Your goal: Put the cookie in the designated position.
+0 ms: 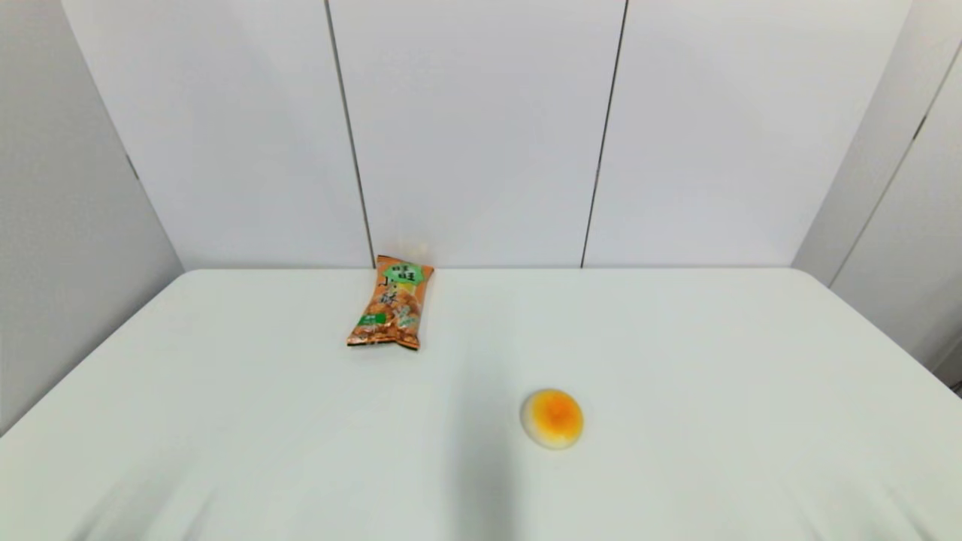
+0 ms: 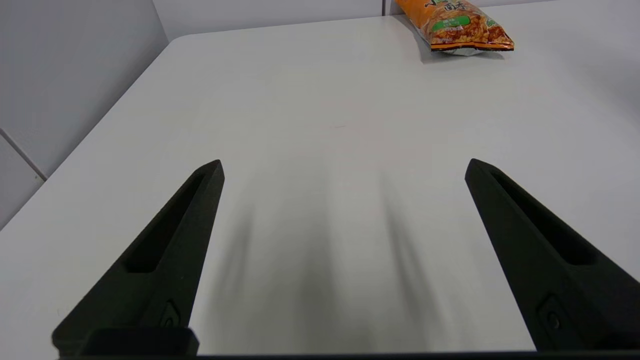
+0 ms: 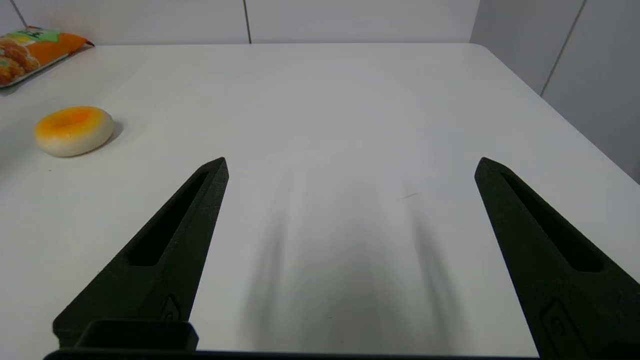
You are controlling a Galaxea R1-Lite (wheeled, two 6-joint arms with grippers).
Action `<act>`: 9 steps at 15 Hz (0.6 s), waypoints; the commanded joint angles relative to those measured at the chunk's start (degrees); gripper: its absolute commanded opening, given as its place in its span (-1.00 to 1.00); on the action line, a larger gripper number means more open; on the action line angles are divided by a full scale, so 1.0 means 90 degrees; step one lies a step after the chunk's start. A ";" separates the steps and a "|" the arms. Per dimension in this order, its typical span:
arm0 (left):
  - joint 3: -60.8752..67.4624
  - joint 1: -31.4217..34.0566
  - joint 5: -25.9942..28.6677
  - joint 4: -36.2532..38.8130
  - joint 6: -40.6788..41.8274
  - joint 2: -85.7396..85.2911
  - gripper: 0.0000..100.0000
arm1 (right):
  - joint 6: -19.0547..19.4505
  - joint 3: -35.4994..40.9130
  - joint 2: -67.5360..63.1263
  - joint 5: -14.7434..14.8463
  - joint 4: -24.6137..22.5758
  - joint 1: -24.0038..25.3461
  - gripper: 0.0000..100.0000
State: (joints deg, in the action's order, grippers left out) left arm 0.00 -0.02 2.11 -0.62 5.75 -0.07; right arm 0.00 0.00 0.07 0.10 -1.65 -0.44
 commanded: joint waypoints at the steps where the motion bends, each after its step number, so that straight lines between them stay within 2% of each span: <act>1: 0.0000 0.0003 0.0000 0.0001 0.0005 -0.0011 1.00 | 0.0000 0.0049 -0.0008 -0.0001 -0.0003 0.0000 1.00; 9: 0.0000 0.0003 -0.0010 0.0001 -0.0210 -0.0011 1.00 | 0.0010 0.0049 -0.0008 -0.0001 -0.0003 0.0000 1.00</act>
State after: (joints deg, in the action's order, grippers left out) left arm 0.00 0.00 2.01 -0.62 4.10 -0.07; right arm 0.00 0.00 0.07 0.10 -1.65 -0.44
